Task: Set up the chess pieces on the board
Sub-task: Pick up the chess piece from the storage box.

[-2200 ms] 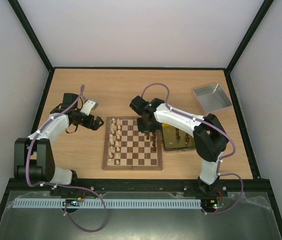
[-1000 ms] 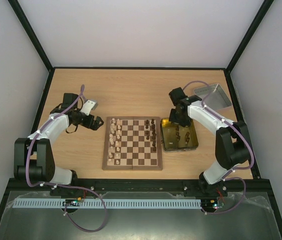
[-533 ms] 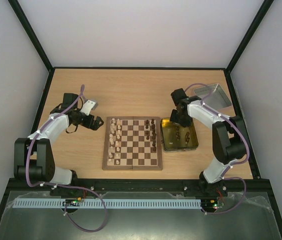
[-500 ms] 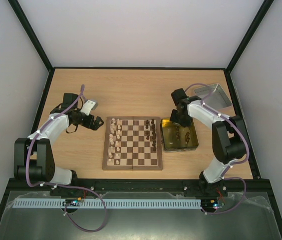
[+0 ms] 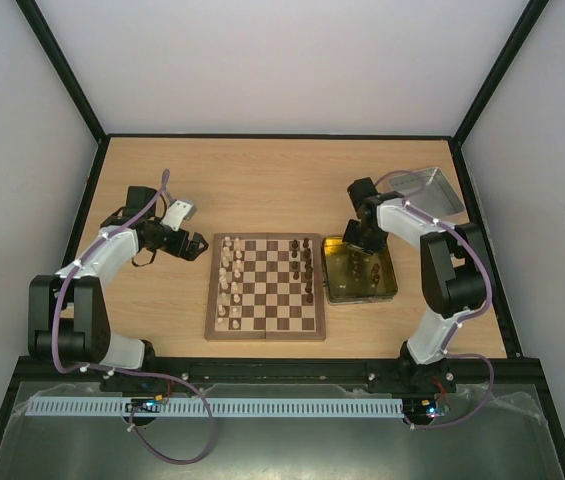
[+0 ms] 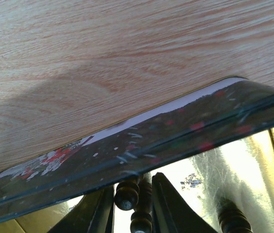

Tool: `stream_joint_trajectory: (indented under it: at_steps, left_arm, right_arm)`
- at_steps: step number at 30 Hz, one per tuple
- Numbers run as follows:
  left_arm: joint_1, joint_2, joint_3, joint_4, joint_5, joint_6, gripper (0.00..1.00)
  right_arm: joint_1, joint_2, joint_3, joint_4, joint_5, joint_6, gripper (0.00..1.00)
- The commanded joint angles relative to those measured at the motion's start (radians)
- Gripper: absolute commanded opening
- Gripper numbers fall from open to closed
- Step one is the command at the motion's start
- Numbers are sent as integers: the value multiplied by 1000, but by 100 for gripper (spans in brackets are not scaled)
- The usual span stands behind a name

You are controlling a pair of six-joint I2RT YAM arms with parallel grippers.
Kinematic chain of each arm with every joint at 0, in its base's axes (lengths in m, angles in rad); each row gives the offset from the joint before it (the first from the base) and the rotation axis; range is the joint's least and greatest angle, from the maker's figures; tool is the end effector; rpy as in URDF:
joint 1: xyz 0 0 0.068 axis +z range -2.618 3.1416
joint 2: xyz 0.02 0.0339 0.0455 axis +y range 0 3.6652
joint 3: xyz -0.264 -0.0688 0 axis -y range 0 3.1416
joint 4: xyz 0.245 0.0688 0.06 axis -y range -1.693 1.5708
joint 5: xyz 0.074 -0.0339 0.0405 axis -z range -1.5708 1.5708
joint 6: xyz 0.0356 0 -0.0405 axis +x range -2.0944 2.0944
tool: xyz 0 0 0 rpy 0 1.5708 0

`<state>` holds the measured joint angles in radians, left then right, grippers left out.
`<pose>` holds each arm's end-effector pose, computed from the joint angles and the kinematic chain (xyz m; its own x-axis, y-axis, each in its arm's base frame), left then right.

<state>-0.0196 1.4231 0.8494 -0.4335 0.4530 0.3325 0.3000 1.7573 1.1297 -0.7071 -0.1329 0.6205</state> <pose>0.2758 -0.0210 0.2024 -0.7168 0.3076 -0.6257 0.5135 0.8400 -0.1753 0.3120 0.1015 0.1714 -0.9432 0.3115 -0.1154 0.2777 0.9300 0.2408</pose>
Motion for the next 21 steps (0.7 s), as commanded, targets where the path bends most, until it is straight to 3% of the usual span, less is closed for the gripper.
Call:
stream_joint_trajectory:
  at_steps: [1,21]
  left_arm:
    - [-6,12,-7,-7,17,9,100]
    - [-6,15,-7,-6,16,8,100]
  right_arm:
    - [-5,17,10,1,4,8,19]
    - [-5,-43,19,-55,53,7,7]
